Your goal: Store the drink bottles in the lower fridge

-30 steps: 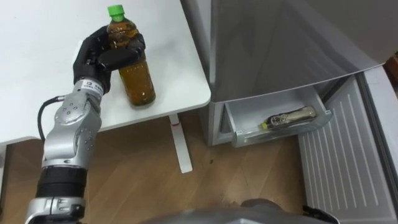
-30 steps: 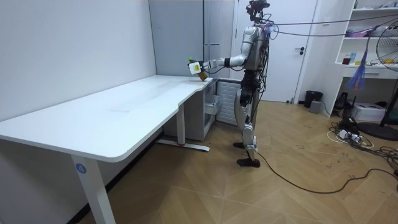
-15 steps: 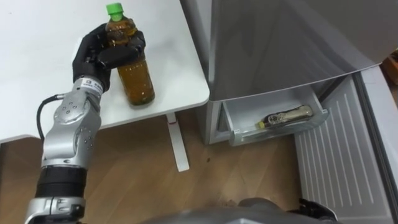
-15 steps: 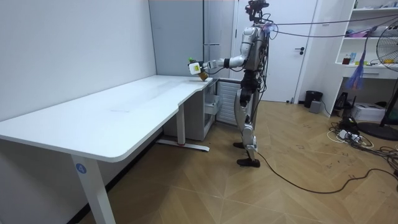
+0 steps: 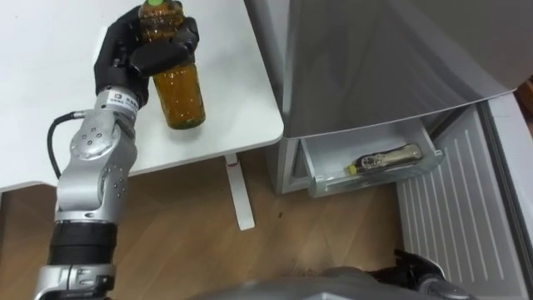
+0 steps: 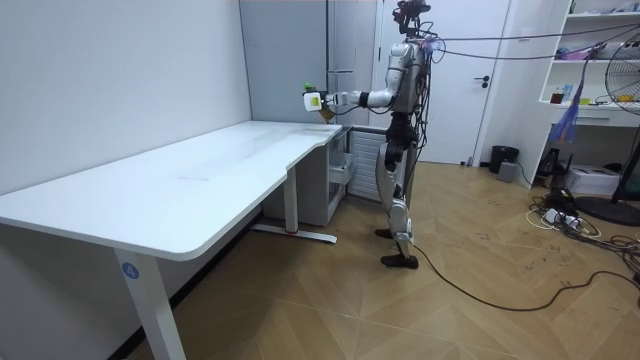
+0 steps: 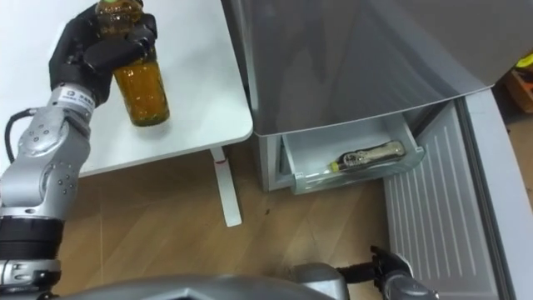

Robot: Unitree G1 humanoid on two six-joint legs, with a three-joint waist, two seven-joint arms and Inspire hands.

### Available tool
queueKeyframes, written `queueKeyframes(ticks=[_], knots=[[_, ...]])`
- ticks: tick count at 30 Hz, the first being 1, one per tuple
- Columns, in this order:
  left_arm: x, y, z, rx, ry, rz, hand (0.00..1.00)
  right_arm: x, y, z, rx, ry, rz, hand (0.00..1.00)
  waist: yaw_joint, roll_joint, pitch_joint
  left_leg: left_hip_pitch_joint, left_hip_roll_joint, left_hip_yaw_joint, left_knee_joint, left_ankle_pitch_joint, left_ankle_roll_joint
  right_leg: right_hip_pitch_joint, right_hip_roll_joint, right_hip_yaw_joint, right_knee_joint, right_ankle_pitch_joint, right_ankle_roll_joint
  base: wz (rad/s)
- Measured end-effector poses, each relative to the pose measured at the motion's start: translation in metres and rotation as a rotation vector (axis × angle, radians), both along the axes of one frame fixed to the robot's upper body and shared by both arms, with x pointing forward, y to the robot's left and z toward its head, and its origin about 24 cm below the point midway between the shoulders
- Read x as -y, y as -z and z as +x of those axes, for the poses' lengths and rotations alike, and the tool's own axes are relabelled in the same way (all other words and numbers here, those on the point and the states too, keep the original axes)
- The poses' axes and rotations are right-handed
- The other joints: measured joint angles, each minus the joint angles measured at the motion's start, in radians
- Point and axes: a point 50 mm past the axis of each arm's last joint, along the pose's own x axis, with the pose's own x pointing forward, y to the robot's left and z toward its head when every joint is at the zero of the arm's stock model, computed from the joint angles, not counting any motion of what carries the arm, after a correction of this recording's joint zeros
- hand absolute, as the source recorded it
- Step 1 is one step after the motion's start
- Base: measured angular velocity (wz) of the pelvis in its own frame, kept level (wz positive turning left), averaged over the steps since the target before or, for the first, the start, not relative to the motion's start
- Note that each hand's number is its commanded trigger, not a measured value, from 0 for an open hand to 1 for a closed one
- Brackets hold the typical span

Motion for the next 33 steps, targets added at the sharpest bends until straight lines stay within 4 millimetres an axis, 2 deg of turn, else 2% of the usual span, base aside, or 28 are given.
queueKeyframes(ticks=[5, 11, 13, 15, 19, 24, 27, 33], knots=[[0.017, 0.0, 0.0, 0.001, 0.068, 0.006, 1.0, -0.012, -0.004, 0.024, 0.076, -0.087, 0.034, 0.0, 0.007, 0.002, -0.0002, -0.003, 0.001, -0.004, 0.001, 0.0, 0.0, 0.0, -0.001, -0.005, 0.0, 0.001, -0.001, 0.04], [0.032, -0.021, -0.001, 0.1, 0.139, -0.008, 1.0, -0.036, -0.01, 0.045, 0.156, -0.185, 0.122, 0.0, 0.031, 0.001, -0.0019, -0.002, 0.001, -0.004, 0.001, 0.0, 0.0, 0.001, -0.002, -0.008, 0.001, 0.001, -0.001, 0.0], [0.035, -0.024, -0.002, 0.117, 0.159, -0.017, 1.0, -0.039, -0.011, 0.048, 0.172, -0.206, 0.144, 0.0, 0.041, -0.007, -0.0067, 0.0, 0.001, -0.005, 0.001, 0.0, 0.0, 0.003, -0.001, -0.009, 0.001, 0.001, -0.001, 0.0], [0.038, -0.024, -0.002, 0.121, 0.172, -0.028, 1.0, -0.042, -0.012, 0.049, 0.177, -0.219, 0.158, 0.0, 0.053, -0.016, -0.0117, 0.0, 0.001, -0.008, 0.001, 0.0, 0.0, 0.004, -0.001, -0.011, 0.0, 0.001, -0.001, 0.03], [0.041, -0.024, -0.002, 0.124, 0.2, -0.038, 1.0, -0.049, -0.014, 0.053, 0.196, -0.247, 0.183, 0.0, 0.061, -0.034, -0.0111, 0.0, 0.001, -0.023, 0.001, 0.0, 0.0, 0.012, -0.005, -0.029, -0.002, 0.001, -0.001, 0.1], [0.043, -0.024, -0.002, 0.127, 0.205, -0.045, 1.0, -0.055, -0.023, 0.065, 0.262, -0.282, 0.211, 0.0, 0.078, -0.035, -0.0107, -0.002, -0.001, -0.031, 0.004, 0.0, 0.0, 0.014, -0.009, -0.041, 0.0, 0.001, -0.001, 0.06], [0.051, -0.023, -0.004, 0.137, 0.23, -0.061, 1.0, -0.058, -0.027, 0.073, 0.305, -0.303, 0.24, 0.0, 0.084, -0.036, -0.0105, -0.003, -0.002, -0.046, 0.006, 0.0, -0.001, 0.017, -0.014, -0.057, 0.0, 0.001, -0.001, 0.15], [0.056, -0.009, -0.014, 0.099, 0.251, -0.096, 1.0, -0.081, -0.037, 0.082, 0.349, -0.432, 0.34, 0.0, 0.096, -0.039, -0.0082, -0.004, -0.001, -0.052, 0.006, 0.001, -0.002, 0.018, -0.014, -0.07, 0.001, 0.001, -0.001, 0.03]])
